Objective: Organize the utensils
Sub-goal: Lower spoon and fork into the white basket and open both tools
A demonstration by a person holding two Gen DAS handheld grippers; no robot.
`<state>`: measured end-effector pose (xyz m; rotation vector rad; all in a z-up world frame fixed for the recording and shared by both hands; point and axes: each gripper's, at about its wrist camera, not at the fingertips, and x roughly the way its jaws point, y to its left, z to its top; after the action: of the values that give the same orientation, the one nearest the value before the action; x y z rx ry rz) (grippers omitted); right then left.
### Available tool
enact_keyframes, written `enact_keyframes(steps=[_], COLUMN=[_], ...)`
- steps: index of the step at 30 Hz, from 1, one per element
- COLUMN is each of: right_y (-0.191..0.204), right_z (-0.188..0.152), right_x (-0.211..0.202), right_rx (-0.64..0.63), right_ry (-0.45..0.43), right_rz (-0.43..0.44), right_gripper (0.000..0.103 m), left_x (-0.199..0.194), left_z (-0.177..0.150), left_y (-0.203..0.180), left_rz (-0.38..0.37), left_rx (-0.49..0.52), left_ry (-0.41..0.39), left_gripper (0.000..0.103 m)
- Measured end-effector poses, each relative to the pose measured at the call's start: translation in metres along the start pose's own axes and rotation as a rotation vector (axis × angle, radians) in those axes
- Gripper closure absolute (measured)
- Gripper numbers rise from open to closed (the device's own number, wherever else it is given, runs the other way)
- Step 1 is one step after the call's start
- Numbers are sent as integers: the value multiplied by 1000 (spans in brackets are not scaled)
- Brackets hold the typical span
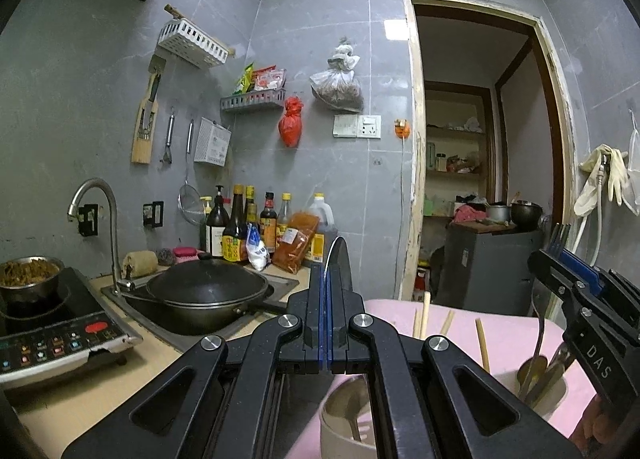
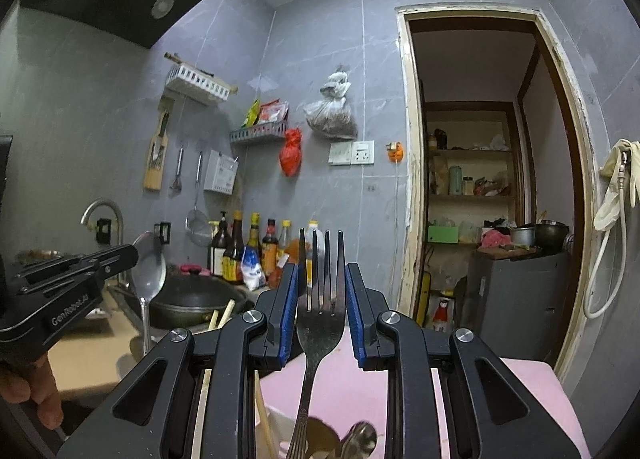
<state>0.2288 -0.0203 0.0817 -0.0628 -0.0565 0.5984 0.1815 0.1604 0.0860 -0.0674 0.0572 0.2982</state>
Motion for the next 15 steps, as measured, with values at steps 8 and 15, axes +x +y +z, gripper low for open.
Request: enact_keyframes(steps=[8, 15], right_y=[4, 5], right_z=[-13, -12], right_x=[1, -10], right_rx=[-12, -6], right_ry=[51, 40], right_rz=[20, 43], right_gripper=[82, 72], left_x=[-7, -10], left_z=[-12, -12], left_y=[-5, 0], left_rz=[-76, -191], left_rx=[6, -71], left_ry=[28, 111], left_gripper=[103, 101])
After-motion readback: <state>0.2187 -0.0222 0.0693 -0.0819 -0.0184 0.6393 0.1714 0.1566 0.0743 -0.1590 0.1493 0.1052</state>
